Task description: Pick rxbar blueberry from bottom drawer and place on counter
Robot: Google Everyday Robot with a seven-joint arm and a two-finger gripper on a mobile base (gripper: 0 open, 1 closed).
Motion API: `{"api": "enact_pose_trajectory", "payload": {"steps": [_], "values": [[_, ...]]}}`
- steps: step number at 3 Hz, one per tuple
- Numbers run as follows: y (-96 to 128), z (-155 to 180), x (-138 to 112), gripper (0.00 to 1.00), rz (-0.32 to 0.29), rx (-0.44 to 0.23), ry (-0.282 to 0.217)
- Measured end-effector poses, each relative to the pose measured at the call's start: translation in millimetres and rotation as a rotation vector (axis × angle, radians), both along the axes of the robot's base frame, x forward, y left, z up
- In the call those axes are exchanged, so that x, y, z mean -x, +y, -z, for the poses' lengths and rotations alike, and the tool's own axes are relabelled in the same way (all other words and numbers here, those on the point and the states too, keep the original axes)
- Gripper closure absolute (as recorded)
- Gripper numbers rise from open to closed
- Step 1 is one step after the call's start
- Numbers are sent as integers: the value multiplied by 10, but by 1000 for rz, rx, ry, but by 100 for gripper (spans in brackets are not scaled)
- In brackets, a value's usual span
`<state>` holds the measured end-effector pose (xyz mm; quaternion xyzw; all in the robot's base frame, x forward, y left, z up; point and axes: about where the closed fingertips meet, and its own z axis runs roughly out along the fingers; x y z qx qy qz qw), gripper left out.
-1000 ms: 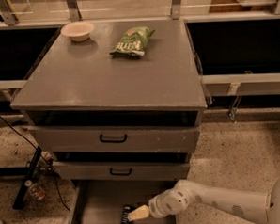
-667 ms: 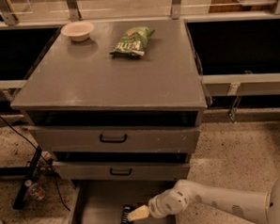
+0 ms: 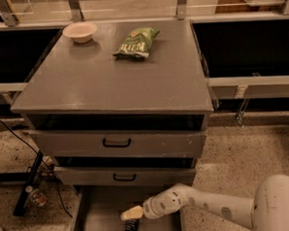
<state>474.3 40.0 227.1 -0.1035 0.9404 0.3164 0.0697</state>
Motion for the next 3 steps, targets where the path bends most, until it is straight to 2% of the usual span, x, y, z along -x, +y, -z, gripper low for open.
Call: {"api": "enact_pose_trajectory", "payload": {"steps": [1, 2, 3], "values": [[-2, 1, -7, 0, 1, 0, -1], [-2, 45, -36, 0, 16, 30, -11], [127, 220, 26, 0, -27, 84, -54]]}}
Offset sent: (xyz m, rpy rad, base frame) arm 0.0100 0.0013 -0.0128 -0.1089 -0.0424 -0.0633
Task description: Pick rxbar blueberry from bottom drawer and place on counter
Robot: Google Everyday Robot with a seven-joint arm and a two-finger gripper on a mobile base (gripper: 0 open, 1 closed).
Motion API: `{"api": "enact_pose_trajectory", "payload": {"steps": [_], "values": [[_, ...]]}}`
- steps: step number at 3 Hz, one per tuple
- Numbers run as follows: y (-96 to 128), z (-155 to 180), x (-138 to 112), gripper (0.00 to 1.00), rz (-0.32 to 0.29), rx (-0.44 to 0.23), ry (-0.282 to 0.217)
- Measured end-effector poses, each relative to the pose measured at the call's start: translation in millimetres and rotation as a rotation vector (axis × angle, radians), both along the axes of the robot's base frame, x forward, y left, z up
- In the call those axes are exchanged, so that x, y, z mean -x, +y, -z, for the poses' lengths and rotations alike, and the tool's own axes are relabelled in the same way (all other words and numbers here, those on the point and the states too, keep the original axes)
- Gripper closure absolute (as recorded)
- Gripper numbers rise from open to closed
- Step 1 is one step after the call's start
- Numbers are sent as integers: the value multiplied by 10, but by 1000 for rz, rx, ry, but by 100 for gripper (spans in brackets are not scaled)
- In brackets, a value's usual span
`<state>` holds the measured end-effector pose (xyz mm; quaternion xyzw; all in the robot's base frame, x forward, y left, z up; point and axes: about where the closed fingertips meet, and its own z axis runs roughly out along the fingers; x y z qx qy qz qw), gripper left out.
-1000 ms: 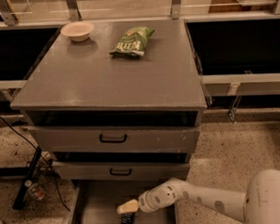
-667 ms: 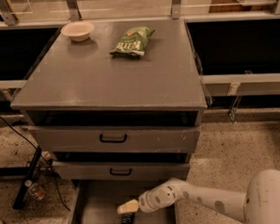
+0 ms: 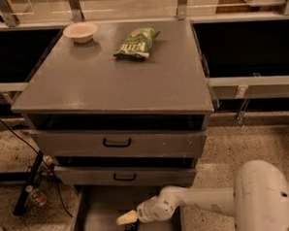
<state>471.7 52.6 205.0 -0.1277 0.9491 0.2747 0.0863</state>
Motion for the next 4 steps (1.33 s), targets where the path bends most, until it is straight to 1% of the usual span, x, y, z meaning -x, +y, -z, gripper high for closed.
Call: {"api": "enact_pose_trajectory", "payload": {"steps": [1, 2, 3, 4], "values": [[234, 119, 27, 0, 78, 33, 18], [235, 120, 30, 0, 77, 32, 18], [287, 204, 86, 0, 93, 11, 35], [364, 251, 157, 0, 86, 7, 44]]}}
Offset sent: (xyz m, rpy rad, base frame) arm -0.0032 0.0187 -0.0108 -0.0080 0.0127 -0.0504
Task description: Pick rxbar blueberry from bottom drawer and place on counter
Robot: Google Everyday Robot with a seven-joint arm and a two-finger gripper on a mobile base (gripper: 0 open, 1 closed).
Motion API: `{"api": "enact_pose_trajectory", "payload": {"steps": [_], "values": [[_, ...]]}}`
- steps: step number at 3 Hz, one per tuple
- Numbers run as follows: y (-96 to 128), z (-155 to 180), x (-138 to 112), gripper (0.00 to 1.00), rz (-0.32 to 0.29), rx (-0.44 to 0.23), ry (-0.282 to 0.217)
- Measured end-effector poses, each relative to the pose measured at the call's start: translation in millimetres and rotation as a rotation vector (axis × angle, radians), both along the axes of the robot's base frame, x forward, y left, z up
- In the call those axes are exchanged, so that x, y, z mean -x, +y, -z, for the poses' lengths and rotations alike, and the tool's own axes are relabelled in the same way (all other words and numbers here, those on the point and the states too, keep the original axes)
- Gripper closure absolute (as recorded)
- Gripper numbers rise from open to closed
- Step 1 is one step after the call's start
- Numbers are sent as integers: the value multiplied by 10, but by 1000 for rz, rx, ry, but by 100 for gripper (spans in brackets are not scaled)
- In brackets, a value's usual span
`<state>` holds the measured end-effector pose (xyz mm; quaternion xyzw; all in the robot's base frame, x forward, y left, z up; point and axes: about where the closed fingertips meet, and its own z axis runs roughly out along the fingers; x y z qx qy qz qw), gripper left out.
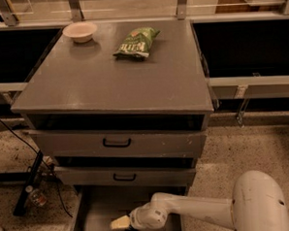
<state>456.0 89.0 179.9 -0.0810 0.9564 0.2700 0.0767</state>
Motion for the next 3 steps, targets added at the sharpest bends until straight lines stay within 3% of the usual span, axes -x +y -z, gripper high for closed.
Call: {"api": "enact_pose_trajectory", "payload": {"steps": [1, 3], "values": [[182, 166, 178, 0, -42, -8, 33], [225, 221, 85, 0, -9, 17, 23]]}}
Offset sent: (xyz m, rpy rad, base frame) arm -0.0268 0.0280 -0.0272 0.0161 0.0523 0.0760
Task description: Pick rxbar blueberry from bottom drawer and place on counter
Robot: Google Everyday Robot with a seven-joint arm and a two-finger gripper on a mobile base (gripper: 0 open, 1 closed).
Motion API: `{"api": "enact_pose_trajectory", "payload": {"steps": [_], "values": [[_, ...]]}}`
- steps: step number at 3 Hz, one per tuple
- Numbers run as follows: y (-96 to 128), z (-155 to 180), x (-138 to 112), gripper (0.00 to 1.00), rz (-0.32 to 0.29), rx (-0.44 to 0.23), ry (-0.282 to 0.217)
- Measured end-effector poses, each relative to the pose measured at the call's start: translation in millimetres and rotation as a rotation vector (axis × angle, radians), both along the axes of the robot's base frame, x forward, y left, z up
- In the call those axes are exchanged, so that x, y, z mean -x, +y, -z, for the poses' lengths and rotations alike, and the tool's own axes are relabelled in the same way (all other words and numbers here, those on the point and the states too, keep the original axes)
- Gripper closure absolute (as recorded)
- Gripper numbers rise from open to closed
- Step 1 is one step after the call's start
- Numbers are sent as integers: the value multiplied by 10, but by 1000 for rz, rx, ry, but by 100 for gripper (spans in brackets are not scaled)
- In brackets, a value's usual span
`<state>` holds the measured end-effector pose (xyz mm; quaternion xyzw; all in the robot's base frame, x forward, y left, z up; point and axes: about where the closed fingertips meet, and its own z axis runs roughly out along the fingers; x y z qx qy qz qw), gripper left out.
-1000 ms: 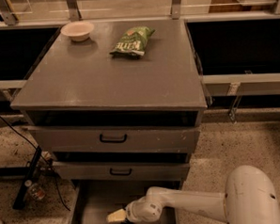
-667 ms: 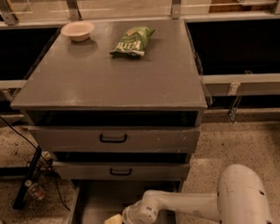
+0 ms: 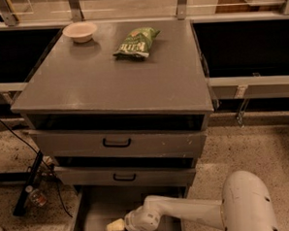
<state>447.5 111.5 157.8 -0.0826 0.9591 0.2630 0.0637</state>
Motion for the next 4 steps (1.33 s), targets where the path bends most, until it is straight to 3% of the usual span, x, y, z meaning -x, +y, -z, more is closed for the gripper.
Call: {"api": "enact_pose_trajectory", "payload": {"steps": [1, 2, 4], "values": [[119, 66, -192, 0, 63, 60, -35], [142, 122, -209, 0, 67, 63, -25], [175, 420, -333, 0, 89, 107, 63]]}}
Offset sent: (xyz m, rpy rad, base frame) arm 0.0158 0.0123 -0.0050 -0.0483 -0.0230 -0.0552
